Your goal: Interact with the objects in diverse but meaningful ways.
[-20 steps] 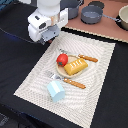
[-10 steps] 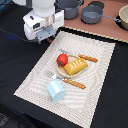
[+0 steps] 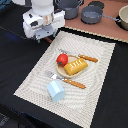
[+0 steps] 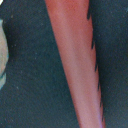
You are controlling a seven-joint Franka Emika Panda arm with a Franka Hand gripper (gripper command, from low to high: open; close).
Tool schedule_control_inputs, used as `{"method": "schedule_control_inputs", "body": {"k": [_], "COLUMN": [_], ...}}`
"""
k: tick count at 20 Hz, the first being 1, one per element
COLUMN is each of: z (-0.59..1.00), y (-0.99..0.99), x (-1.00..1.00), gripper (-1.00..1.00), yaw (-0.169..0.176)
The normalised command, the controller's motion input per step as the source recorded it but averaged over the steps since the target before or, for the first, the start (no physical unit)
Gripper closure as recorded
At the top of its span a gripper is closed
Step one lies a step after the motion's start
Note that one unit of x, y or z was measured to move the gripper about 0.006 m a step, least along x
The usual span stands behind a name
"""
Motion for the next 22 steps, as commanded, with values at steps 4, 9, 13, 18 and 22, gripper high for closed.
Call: {"method": "schedule_control_inputs", "body": {"k": [4, 9, 13, 18, 22], "z": [-0.18, -0.23, -0.23, -0.23, -0.24], "y": [0.20, 0.14, 0.11, 0.13, 0.12], "x": [-0.47, -0.39, -0.38, -0.32, -0.29], "gripper": [-1.00, 1.00, 1.00, 1.00, 1.00], "yaw": [0.007, 0.000, 0.000, 0.000, 0.000]}}
